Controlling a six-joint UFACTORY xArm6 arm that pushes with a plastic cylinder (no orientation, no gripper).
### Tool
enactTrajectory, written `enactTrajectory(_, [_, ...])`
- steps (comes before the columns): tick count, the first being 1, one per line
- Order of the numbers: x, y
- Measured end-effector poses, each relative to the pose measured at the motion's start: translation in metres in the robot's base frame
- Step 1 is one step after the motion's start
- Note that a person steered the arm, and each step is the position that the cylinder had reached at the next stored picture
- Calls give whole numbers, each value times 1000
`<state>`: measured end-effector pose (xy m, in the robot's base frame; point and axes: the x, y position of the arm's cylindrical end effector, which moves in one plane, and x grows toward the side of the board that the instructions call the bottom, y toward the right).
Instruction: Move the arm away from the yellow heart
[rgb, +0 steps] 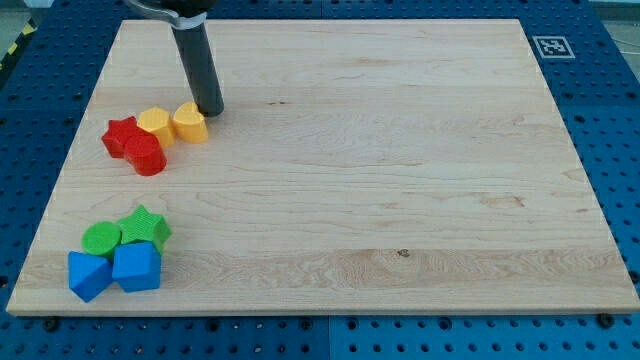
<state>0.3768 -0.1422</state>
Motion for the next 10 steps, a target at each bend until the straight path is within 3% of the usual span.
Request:
enactTrajectory(7, [41, 0])
enactTrajectory(10, [33, 55])
